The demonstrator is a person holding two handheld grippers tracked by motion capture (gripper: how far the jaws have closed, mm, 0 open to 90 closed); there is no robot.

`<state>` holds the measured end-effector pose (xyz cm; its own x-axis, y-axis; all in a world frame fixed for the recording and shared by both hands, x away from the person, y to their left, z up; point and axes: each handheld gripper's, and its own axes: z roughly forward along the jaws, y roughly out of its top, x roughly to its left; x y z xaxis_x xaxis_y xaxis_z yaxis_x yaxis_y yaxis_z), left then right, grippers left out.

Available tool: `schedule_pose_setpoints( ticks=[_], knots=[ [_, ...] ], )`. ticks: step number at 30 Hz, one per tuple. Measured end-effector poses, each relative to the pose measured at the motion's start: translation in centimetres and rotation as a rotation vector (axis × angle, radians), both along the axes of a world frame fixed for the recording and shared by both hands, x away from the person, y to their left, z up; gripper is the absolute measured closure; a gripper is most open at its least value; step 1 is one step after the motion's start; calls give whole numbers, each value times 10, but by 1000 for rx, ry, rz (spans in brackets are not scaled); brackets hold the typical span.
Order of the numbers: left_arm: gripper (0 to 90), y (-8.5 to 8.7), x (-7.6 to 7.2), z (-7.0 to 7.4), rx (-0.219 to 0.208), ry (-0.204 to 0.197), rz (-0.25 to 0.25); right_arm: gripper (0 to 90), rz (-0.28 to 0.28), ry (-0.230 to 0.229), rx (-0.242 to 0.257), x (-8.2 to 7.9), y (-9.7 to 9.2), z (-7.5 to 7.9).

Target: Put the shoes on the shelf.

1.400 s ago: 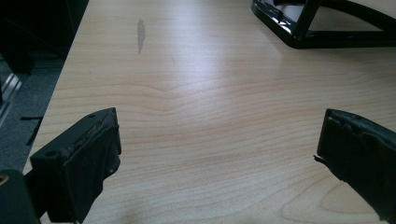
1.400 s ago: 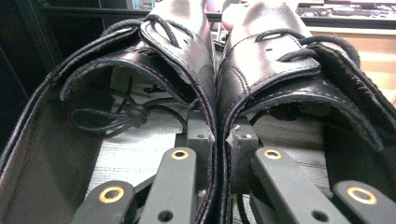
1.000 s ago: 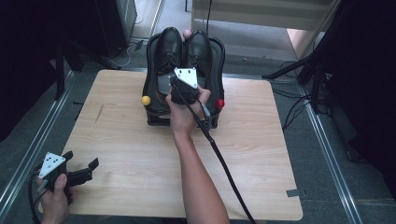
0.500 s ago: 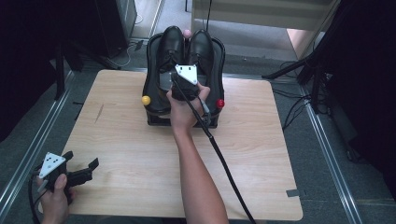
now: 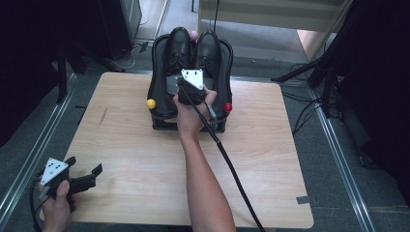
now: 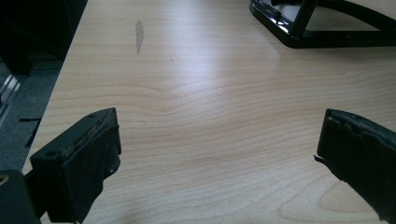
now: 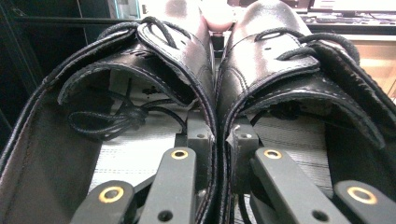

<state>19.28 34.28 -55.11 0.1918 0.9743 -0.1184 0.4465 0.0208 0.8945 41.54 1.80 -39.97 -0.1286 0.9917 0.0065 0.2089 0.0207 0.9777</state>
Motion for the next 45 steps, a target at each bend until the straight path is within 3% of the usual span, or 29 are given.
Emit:
schedule_pose_setpoints(
  ticks=[6,7,8,12,16,17,26,29,32,36,38,45],
  knots=[
    [5,0,0,0,7,0,0,797,6,4,-28,-1,2,-1],
    [5,-1,0,0,7,0,0,730,25,12,-12,0,0,0],
    [5,-1,0,0,7,0,0,730,25,12,-12,0,0,0],
    [6,-1,0,0,10,-1,-1,503,46,39,3,-1,-4,4],
    [5,-1,0,0,14,2,-2,393,86,57,-6,-8,-7,6],
    [5,-1,0,0,15,3,-2,351,110,79,10,-10,-8,7],
    [5,-2,0,0,17,2,-2,231,164,107,21,-28,-15,6],
    [5,-2,0,0,17,2,0,144,183,108,24,-35,-20,6],
    [5,-2,1,0,18,4,-1,131,206,109,38,-38,-23,8],
    [5,-3,1,0,22,4,2,130,207,90,4,-44,-26,9],
    [5,-3,1,0,23,3,4,158,209,100,24,-43,-27,8],
    [5,-3,0,0,25,4,4,414,165,112,52,-43,-27,9]
  ],
)
